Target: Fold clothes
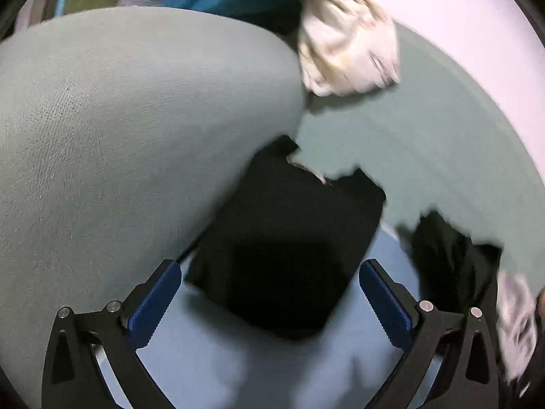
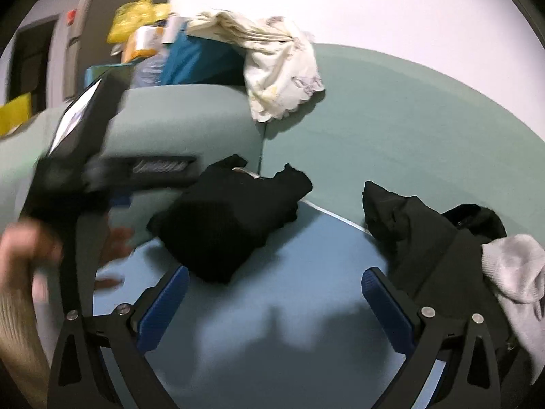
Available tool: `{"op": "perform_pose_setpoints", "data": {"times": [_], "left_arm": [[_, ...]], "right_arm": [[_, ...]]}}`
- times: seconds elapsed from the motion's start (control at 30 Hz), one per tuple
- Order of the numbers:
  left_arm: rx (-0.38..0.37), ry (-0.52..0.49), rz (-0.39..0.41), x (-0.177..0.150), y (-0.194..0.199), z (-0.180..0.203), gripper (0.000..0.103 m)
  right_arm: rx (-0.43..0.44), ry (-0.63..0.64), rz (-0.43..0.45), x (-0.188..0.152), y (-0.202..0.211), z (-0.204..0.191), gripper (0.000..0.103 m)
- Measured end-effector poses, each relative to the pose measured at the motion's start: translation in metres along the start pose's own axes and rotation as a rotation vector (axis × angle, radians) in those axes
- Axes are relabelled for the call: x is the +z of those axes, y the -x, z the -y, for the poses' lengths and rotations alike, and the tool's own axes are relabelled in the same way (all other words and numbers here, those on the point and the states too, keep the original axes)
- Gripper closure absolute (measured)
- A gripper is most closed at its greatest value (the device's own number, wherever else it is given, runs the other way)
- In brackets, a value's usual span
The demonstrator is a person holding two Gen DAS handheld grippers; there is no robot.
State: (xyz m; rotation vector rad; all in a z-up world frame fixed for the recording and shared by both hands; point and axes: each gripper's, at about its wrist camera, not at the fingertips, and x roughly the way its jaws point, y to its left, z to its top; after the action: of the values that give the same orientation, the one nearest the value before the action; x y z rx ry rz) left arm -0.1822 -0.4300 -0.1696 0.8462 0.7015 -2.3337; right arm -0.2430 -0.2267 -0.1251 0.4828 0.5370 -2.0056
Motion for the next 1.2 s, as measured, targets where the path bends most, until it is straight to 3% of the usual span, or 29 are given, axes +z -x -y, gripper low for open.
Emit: {"op": "perform_pose_setpoints", "data": {"times": [0.1, 0.2, 0.33, 0.6, 0.93, 1.07, 1.2], "left_arm": [[0.037, -0.069, -0.063, -0.014, 0.007, 0.011, 0.0], [0.047, -0.063, -0.138, -0.021, 0.008, 0.014, 0.0], [0.083, -0.1, -0.065, -0.018, 0.022, 0.027, 0.0], [0.099, -0.079, -0.078, -0.005, 0.031, 0.04, 0.0], [0.098, -0.15, 0.132, -0.048, 0.062, 0.032, 0.0], [0.09, -0.169, 0.118, -0.063, 0.06, 0.03, 0.0], [0.064, -0.15, 0.114, -0.066, 0.057, 0.028, 0.0]], "right_arm": [[-0.008, -0.004, -0.033, -0.014, 0.007, 0.008, 0.0], [0.063, -0.066, -0.031, -0.014, 0.016, 0.017, 0.0], [0.128, -0.097, -0.057, 0.005, 0.009, 0.021, 0.0], [0.125, -0.126, -0.091, 0.026, -0.026, 0.022, 0.0], [0.067, -0.165, -0.019, -0.001, -0.02, 0.014, 0.0], [0.071, -0.159, 0.031, -0.006, -0.005, 0.011, 0.0], [0.057, -0.136, 0.022, -0.005, -0.003, 0.012, 0.0]]}}
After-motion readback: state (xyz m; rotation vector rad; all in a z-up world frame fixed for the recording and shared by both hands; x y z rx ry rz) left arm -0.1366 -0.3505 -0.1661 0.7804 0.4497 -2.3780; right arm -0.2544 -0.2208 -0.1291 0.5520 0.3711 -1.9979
